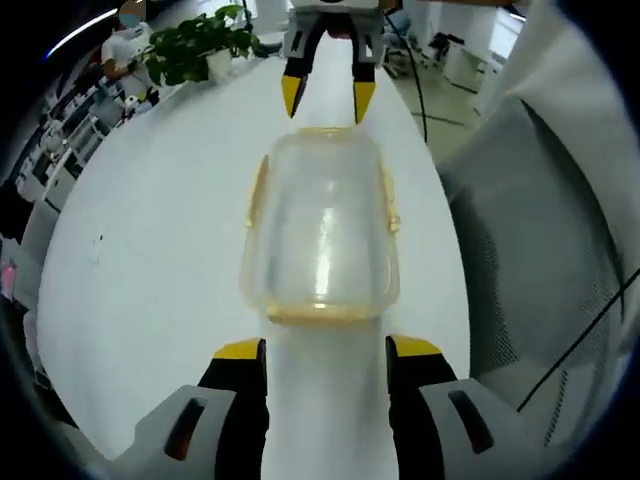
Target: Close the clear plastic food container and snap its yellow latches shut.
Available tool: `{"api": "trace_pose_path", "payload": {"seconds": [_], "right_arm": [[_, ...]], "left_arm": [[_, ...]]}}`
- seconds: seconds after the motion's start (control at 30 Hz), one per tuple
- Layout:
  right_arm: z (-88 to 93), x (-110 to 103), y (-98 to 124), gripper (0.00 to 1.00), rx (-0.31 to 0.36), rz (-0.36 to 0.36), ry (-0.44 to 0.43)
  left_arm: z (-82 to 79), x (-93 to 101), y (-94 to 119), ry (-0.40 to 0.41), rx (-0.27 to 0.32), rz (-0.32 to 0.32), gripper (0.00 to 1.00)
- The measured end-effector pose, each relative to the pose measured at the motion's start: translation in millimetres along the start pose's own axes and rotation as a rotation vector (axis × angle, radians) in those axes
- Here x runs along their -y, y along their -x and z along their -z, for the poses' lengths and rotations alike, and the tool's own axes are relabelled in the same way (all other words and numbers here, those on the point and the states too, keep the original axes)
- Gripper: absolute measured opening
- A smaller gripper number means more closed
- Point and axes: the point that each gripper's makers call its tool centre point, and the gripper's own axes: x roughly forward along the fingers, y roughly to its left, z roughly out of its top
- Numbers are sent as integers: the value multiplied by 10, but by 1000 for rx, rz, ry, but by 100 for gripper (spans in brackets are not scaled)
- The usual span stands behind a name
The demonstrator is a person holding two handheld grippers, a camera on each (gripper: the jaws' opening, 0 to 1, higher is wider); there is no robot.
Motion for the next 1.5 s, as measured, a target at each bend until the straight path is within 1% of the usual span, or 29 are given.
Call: {"api": "trace_pose_path", "payload": {"seconds": [0.03, 0.07, 0.1, 0.17, 0.2, 0.27, 0.3, 0.33, 0.4, 0.43, 0.5, 0.57, 0.63, 0.67, 0.7, 0.77, 0.8, 0.83, 0.87, 0.97, 1.03, 1.1, 1.17, 1.2, 1.23, 1.3, 1.37, 1.43, 1.5], "right_arm": [[-20, 22, 25, 41, 5, 22, -21], [-36, 45, 42, 41, 13, 41, -37], [-56, 51, 58, 40, 24, 55, -77], [-86, 42, 69, 38, 42, 55, -133], [-112, 54, 76, 37, 60, 67, -171], [-147, 42, 83, 37, 80, 70, -230], [-166, 22, 78, 37, 90, 63, -258], [-186, 8, 73, 38, 101, 61, -294], [-199, -29, 55, 36, 104, 49, -318], [-201, -27, 46, 34, 104, 55, -327], [-178, 5, 23, 35, 101, 92, -381], [-148, 20, 8, 35, 94, 114, -427], [-143, 18, -10, 34, 94, 123, -469], [-143, 10, -22, 34, 94, 120, -469], [-136, -6, -50, 34, 88, 116, -478], [-104, -2, -85, 38, 75, 130, -505], [-86, 3, -94, 39, 66, 135, -521], [-77, 8, -102, 38, 63, 138, -533], [-94, 14, -102, 36, 72, 136, -560], [-124, 39, -96, 34, 88, 141, -628], [-130, 50, -122, 34, 86, 133, -640], [-101, 51, -153, 31, 61, 137, -649], [-82, 61, -169, 28, 54, 143, -662], [-110, 61, -172, 28, 75, 138, -705], [-96, 60, -175, 28, 70, 129, -725], [-112, 59, -182, 27, 73, 125, -731], [-149, 14, -196, 23, 75, 98, -742], [-143, 25, -196, 23, 68, 110, -742], [-144, 20, -195, 23, 61, 112, -749]], "left_arm": [[-7, -20, 22, 35, 15, -9, 46], [-34, -15, 50, 101, 49, -5, 46], [-47, -12, 68, 153, 68, -2, 45], [-81, -42, 109, 214, 118, -14, 45], [-81, -39, 115, 228, 123, -13, 45], [-91, -61, 137, 342, 161, -14, 45], [-104, -78, 149, 416, 190, -11, 45], [-101, -105, 154, 466, 203, -21, 43], [-171, -99, 172, 564, 272, -4, 43], [-191, -75, 167, 618, 290, 8, 46], [-199, -49, 154, 630, 297, 4, 47], [-199, 2, 123, 684, 289, 19, 46], [-213, -48, 119, 717, 309, -13, 47], [-219, -56, 114, 745, 316, -19, 46], [-195, -66, 102, 805, 310, -26, 45], [-147, -76, 62, 889, 297, -47, 44], [-148, -47, 40, 913, 290, -29, 44], [-178, -20, 31, 922, 298, -8, 45], [-238, -37, 33, 911, 329, -7, 45], [-251, -41, 17, 916, 312, -29, 44], [-255, -50, -5, 928, 309, -34, 43], [-225, -36, -54, 964, 289, -24, 41], [-206, -16, -102, 950, 269, -25, 40], [-207, -18, -111, 949, 269, -32, 41], [-212, -28, -115, 949, 272, -38, 42], [-222, -44, -134, 975, 278, -30, 41], [-278, -19, -150, 1009, 296, -3, 39], [-280, -23, -163, 1015, 289, -17, 41], [-261, -37, -168, 1021, 274, -44, 39]]}}
